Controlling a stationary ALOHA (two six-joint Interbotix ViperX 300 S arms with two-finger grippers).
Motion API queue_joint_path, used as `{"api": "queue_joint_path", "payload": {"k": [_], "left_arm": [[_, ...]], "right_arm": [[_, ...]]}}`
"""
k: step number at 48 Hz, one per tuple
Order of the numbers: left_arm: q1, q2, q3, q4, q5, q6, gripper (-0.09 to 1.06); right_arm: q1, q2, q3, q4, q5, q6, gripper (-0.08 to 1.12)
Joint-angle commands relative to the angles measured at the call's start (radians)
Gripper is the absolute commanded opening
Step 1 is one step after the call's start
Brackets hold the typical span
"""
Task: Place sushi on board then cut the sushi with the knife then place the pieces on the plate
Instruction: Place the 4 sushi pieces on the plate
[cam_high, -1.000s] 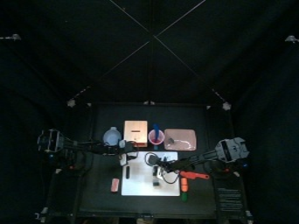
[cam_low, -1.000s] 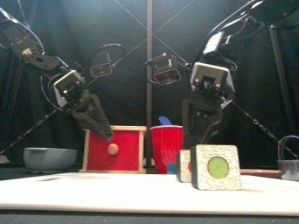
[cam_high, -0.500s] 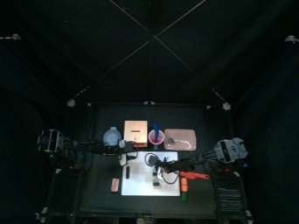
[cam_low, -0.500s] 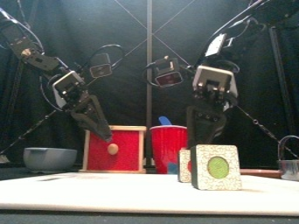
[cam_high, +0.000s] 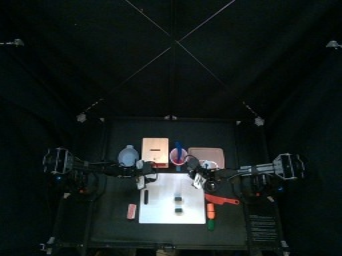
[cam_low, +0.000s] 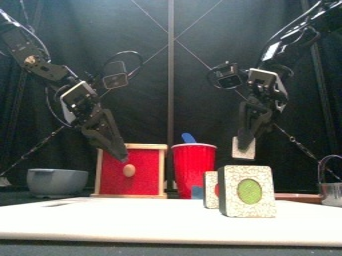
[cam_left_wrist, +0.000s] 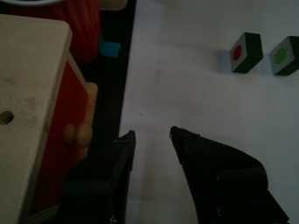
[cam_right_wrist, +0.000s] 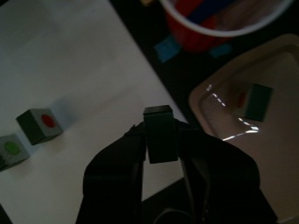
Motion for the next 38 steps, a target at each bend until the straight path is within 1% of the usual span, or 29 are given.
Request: {"api": "queue_joint_path", "payload": {"k": [1, 7, 13, 21, 26, 31, 38], "left_arm": [[0.002, -0.005, -0.014, -0.003, -0.006, 0.0, 0.77], [0.002, -0.005, -0.015, -0.003, -0.006, 0.0, 0.77], [0.002, -0.005, -0.015, -0.003, -0.006, 0.0, 0.77], [0.003, -0.005, -0.014, -0.003, -0.006, -0.003, 0.77], [0.003, -0.005, -0.014, -0.003, -0.006, -0.002, 0.77], [0.003, -0.005, -0.012, -0.003, -0.006, 0.0, 0.77], [0.003, -0.005, -0.011, -0.003, -0.006, 0.0, 0.77]], "right_arm": [[-0.075, -0.071, 0.025, 0.002, 0.015, 0.0, 0.58], [-0.176, -0.083, 0.066, 0.002, 0.037, -0.003, 0.58], [-0.255, -0.071, 0.094, 0.003, 0.002, -0.003, 0.58], [-0.285, -0.02, 0.104, -0.003, -0.071, -0.005, 0.59], [-0.295, 0.021, 0.106, -0.003, -0.083, -0.003, 0.6], [-0.301, 0.064, 0.109, 0.0, -0.089, -0.005, 0.64], [-0.302, 0.106, 0.1, 0.003, -0.098, -0.003, 0.75]]}}
